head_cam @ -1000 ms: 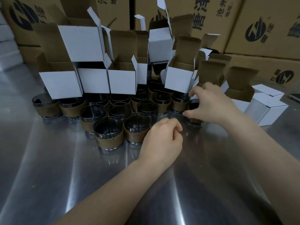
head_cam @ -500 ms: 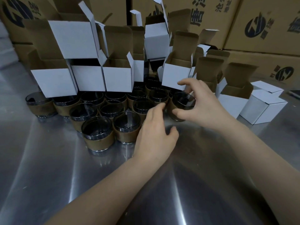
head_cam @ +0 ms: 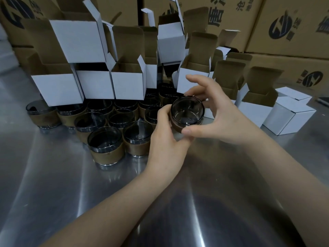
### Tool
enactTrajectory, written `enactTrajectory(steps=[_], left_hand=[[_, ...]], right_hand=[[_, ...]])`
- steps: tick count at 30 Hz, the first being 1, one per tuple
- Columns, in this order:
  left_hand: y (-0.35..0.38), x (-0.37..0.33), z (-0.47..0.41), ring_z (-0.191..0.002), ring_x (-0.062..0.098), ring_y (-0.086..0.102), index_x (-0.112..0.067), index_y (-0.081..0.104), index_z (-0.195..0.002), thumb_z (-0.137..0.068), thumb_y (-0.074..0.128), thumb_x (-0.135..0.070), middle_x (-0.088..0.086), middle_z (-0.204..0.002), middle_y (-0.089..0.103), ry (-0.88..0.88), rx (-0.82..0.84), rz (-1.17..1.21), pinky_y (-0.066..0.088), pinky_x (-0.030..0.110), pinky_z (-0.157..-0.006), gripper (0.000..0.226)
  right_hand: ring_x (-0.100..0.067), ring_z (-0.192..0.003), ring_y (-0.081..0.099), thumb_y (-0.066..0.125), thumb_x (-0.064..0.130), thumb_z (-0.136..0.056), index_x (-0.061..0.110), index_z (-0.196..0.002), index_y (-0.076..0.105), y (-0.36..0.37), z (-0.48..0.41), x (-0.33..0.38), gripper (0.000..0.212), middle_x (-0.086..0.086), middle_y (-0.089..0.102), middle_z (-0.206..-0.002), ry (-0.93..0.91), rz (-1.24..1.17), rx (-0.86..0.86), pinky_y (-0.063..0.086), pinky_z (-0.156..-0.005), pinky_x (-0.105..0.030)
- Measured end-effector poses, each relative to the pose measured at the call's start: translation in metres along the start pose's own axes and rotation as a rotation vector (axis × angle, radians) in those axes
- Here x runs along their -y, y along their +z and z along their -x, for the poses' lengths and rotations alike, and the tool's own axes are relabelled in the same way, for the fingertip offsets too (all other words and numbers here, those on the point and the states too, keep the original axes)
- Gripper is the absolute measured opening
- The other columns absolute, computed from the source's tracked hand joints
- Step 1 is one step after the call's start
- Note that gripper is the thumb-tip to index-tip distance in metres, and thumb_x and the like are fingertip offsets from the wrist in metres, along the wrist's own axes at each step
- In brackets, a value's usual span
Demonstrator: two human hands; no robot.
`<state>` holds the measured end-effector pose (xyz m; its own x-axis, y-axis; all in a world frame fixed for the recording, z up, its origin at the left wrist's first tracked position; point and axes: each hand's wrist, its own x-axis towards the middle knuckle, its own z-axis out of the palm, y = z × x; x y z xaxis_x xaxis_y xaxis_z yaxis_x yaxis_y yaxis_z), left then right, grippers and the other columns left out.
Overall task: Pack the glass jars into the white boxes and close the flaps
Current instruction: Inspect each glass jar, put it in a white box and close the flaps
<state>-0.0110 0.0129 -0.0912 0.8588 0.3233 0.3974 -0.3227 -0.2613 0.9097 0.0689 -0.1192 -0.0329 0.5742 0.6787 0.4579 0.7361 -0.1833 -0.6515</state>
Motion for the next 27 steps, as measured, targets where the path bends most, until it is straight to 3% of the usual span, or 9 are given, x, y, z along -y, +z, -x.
enactTrajectory(steps=[4,9,14,18,23,27], left_hand=[[-0.0007,-0.0033,0.0015,-0.108,-0.001,0.062,-0.053,0.041,-0.112,-0.071,0.070,-0.016,-0.026,-0.113,0.063,0.061,-0.036,0.024,0.048,0.016,-0.088,0.062],[-0.0012,-0.0036,0.0009,-0.109,-0.003,0.061,-0.047,0.042,-0.118,-0.071,0.072,-0.014,-0.028,-0.116,0.059,0.107,-0.073,0.039,0.047,0.010,-0.084,0.065],[-0.0014,-0.0041,0.0007,-0.109,-0.004,0.061,-0.051,0.040,-0.117,-0.071,0.072,-0.015,-0.028,-0.117,0.059,0.126,-0.082,0.028,0.047,0.010,-0.085,0.066],[-0.0002,-0.0022,0.0019,-0.110,-0.004,0.061,-0.036,0.046,-0.125,-0.073,0.074,-0.014,-0.026,-0.115,0.063,0.112,-0.044,0.029,0.048,0.014,-0.089,0.063],[-0.0001,-0.0030,0.0025,-0.109,-0.004,0.061,-0.035,0.051,-0.124,-0.077,0.076,-0.032,-0.025,-0.113,0.065,0.092,-0.036,0.025,0.050,0.014,-0.087,0.053],[-0.0007,-0.0036,0.0028,-0.107,-0.005,0.061,-0.036,0.051,-0.121,-0.076,0.076,-0.035,-0.026,-0.112,0.064,0.090,-0.048,0.004,0.050,0.013,-0.085,0.052]], right_hand=[[-0.004,-0.127,0.048,0.084,0.032,-0.068,0.040,-0.137,0.040,-0.0040,0.0006,-0.0062,0.082,0.018,0.052,-0.130,0.054,-0.049,0.121,0.041,-0.106,-0.023],[-0.004,-0.126,0.050,0.084,0.022,-0.070,0.030,-0.134,0.049,-0.0035,0.0001,-0.0045,0.073,0.022,0.055,-0.127,0.017,-0.074,0.105,0.043,-0.102,-0.018],[-0.006,-0.126,0.051,0.083,0.022,-0.070,0.030,-0.134,0.050,-0.0038,0.0001,-0.0024,0.073,0.020,0.056,-0.127,0.015,-0.095,0.093,0.043,-0.103,-0.021],[-0.012,-0.121,0.057,0.083,0.022,-0.069,0.028,-0.127,0.055,-0.0045,-0.0002,-0.0021,0.064,0.013,0.062,-0.122,0.039,-0.157,0.076,0.047,-0.100,-0.026],[-0.008,-0.113,0.060,0.077,0.041,-0.066,0.033,-0.118,0.059,-0.0027,0.0000,-0.0009,0.056,0.014,0.066,-0.113,0.088,-0.219,0.058,0.048,-0.091,-0.020],[-0.008,-0.113,0.060,0.077,0.038,-0.066,0.031,-0.119,0.058,-0.0025,0.0000,-0.0013,0.057,0.013,0.066,-0.114,0.091,-0.265,0.076,0.047,-0.090,-0.017]])
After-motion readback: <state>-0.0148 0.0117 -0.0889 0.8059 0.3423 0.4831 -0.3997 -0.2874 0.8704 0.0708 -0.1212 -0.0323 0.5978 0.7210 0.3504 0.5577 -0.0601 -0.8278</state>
